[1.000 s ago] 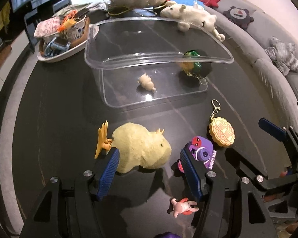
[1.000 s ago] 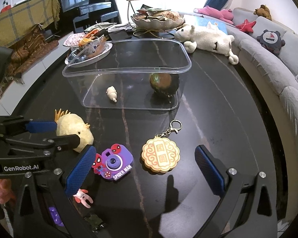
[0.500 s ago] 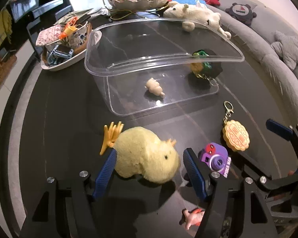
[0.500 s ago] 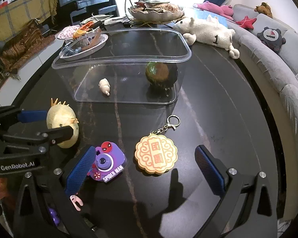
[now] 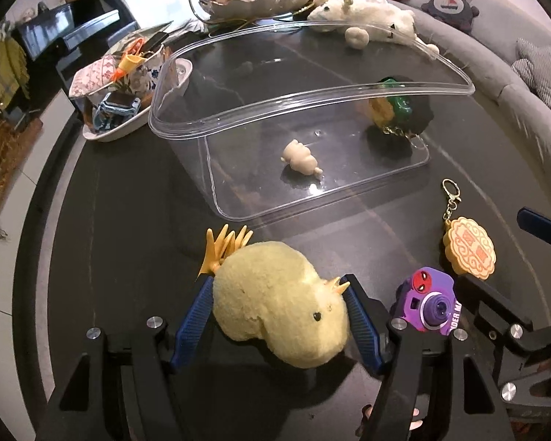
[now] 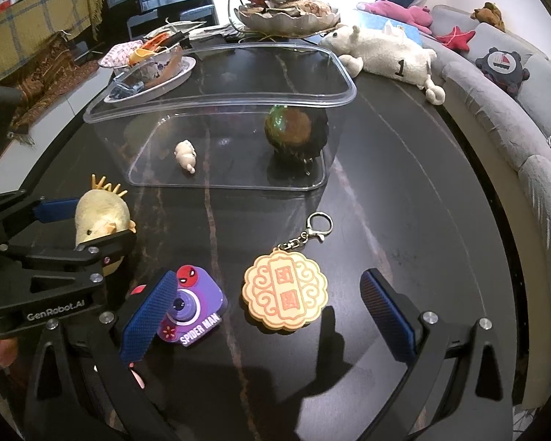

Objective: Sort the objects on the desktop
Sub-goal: 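Lower the left tool onto the yellow plush duck and close on it, then close the right tool on the round cookie keychain while the left tool holds the duck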

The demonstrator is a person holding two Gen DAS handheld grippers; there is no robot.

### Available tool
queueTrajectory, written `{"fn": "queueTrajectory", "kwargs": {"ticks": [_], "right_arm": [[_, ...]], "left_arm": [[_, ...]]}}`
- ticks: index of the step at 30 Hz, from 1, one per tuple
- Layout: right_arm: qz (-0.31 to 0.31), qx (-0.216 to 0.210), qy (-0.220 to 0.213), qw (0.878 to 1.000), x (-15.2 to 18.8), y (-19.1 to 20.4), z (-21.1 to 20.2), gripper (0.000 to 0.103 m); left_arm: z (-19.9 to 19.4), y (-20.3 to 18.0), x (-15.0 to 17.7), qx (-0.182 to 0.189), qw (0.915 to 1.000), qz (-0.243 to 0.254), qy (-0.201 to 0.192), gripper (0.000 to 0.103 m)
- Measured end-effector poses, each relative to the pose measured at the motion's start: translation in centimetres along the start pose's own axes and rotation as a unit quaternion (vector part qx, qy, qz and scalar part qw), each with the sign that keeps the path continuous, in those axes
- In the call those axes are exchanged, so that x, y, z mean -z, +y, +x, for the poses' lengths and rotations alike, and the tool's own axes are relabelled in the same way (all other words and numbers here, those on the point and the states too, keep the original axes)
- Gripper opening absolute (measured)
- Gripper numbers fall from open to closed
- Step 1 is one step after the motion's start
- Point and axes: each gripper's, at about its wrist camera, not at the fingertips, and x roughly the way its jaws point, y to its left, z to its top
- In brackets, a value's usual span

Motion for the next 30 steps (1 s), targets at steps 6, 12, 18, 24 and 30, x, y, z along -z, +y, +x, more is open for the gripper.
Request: {"fn": "queueTrajectory", "kwargs": {"ticks": [6,12,18,24,30], "right_arm": [[0.001,0.001,0.001,1.0,-0.2,0.0,0.4,0.099],[0.009,0.011,0.003,1.0,-0.3,-0.5,1.0,0.099],[0.024,0.029,0.025,0.999,-0.2,-1.5,2.0,0.09],[0.03,0.009,0.056,0.998,0.0,-1.9,3.4,0.073],[0.016,0.02,0.056,0.998,0.2,-1.6,3.6,0.064]], "left_arm": [[0.0,0.0,0.0,0.002,1.0,0.001,-0.002,0.066],[-0.1,0.1,0.2,0.008,1.0,-0.003,-0.004,0.066],[0.2,0.4,0.0,0.012,0.9999,-0.004,-0.003,0.066],[0.2,0.3,0.2,0.014,0.9999,-0.002,-0.004,0.066],[0.4,0.4,0.2,0.017,0.9998,-0.004,-0.003,0.066]]}}
